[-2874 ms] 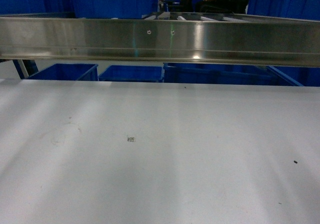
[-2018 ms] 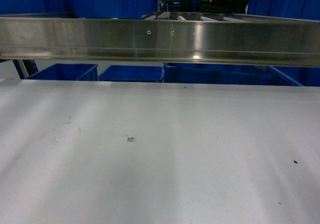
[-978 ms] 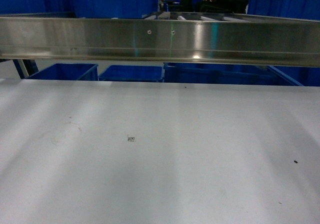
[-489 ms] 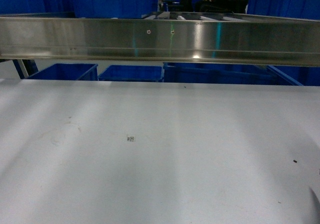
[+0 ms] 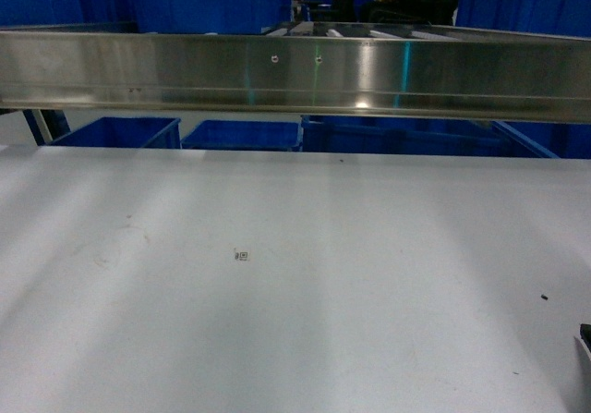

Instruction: Place magnetic block on left shelf second layer

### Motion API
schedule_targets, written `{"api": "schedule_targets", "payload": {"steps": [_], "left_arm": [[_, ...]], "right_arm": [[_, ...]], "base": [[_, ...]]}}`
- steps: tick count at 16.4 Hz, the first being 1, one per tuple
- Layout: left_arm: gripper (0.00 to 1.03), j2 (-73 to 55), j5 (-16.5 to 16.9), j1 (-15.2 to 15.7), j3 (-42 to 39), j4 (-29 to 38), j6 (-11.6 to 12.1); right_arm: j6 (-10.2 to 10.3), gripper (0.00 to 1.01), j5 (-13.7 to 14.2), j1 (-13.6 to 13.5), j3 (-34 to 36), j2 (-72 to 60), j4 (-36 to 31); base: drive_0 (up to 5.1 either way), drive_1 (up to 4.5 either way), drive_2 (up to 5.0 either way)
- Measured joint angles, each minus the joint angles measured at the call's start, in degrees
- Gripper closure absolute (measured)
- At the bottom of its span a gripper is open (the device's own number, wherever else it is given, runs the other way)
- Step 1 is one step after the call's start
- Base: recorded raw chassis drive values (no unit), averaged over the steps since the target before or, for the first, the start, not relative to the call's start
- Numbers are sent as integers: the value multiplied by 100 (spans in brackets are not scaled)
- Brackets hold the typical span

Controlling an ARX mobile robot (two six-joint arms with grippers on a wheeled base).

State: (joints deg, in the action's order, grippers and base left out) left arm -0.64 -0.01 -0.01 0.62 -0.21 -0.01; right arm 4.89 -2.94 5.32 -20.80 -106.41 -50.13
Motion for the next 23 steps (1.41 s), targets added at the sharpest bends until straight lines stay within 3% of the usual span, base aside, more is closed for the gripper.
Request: {"api": "schedule_targets", "payload": {"steps": [6, 10, 12, 19, 20, 21, 23], "left_arm": [[5, 2, 0, 0, 0, 2, 0], [5, 2, 0, 0, 0, 2, 0], [5, 2, 0, 0, 0, 2, 0], [5, 2, -2, 0, 0, 2, 0], [5, 2, 0, 0, 0, 2, 0], [5, 0, 0, 0, 0, 2, 0], [5, 0, 0, 0, 0, 2, 0]], "right_arm": [[-20, 4, 31, 0, -24, -385, -531], [-44, 47, 136, 79, -15, -490, -656], [-42, 53, 116, 81, -13, -490, -669], [-39, 54, -46, 24, -20, -509, -708], [-9, 54, -63, -17, 35, -273, -470], [-39, 54, 20, -356, 483, 1003, 323], [-101, 54, 455, -850, 564, 5110, 2846]], "base": [[0, 0, 0], [0, 0, 0], [0, 0, 0], [0, 0, 0], [0, 0, 0], [0, 0, 0], [0, 0, 0]]}}
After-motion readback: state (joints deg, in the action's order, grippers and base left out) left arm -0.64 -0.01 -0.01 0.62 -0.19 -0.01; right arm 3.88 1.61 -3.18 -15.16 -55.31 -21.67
